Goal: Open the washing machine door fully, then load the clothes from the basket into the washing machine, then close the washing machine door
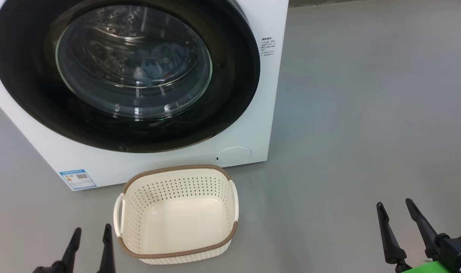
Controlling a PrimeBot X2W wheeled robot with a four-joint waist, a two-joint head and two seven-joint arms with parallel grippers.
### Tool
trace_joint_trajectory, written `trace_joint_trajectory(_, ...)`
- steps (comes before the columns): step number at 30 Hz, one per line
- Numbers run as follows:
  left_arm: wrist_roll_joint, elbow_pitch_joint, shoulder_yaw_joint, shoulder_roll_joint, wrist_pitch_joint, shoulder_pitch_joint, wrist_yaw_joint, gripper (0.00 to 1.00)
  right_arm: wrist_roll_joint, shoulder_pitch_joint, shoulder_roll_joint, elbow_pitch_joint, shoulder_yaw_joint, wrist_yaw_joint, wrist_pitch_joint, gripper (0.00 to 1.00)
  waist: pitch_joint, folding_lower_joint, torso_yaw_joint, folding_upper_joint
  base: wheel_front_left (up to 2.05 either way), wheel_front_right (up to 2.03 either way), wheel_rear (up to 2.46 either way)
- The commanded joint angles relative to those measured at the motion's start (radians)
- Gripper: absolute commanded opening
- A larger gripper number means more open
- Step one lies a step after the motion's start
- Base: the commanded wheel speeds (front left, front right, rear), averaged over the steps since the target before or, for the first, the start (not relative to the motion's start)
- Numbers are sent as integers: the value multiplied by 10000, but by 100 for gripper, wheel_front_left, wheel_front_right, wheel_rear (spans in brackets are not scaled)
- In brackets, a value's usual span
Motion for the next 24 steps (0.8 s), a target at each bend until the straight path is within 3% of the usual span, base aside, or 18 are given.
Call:
trace_joint_trajectory(1,-42,-202,316,101,-65,-216,-44,100,-112,-128,-154,-222,252,-55,-46,100,-3,0,14,0,0,0,0)
trace_joint_trajectory(24,-107,-218,275,101,-65,-151,67,100,-104,-110,-191,-201,340,-55,-46,100,-146,0,148,0,0,0,0)
